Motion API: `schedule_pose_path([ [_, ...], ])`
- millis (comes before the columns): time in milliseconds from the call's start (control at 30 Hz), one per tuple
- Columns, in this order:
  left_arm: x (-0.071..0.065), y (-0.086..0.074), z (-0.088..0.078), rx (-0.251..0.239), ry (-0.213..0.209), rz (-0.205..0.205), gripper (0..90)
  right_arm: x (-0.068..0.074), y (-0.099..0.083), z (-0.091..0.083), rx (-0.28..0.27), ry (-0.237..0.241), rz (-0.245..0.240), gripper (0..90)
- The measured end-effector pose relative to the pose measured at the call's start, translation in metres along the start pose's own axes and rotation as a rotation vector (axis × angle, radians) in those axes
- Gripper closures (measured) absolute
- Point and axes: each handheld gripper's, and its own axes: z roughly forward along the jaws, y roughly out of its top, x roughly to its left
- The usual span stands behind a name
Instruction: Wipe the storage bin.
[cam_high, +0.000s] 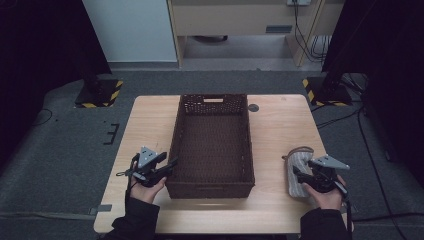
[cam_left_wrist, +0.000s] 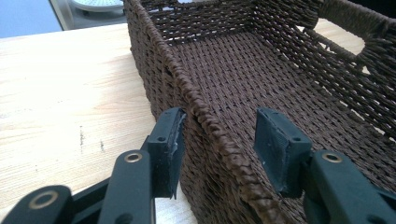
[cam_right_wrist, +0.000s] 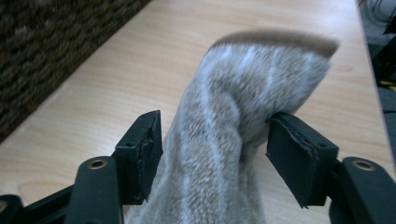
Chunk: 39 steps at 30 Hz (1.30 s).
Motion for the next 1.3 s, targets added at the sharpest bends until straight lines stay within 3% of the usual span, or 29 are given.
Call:
schedule_pose_path([
  [233, 0.000, 0.000, 0.002, 0.014, -0.003, -0.001, 54.3, 0.002, 0.011, -0.012, -0.093, -0.030, 0.016, 33.2],
  [467, 0.001, -0.001, 0.003, 0.027, -0.019, -0.007, 58.0, 0.015, 0.032, -0.027, -0.192, 0.021, 0.004, 35.8],
  [667, 0.000, -0.001, 0.003, 0.043, -0.034, -0.013, 63.6, 0.033, 0.049, -0.026, -0.198, 0.105, -0.017, 36.3],
  [900, 0.001, 0.000, 0.003, 0.053, -0.033, 0.003, 64.9, 0.053, 0.065, -0.014, -0.190, 0.165, -0.049, 37.1],
  [1300, 0.006, -0.001, 0.002, 0.047, -0.037, 0.017, 65.0, 0.086, 0.094, 0.021, -0.182, 0.269, -0.067, 39.1],
])
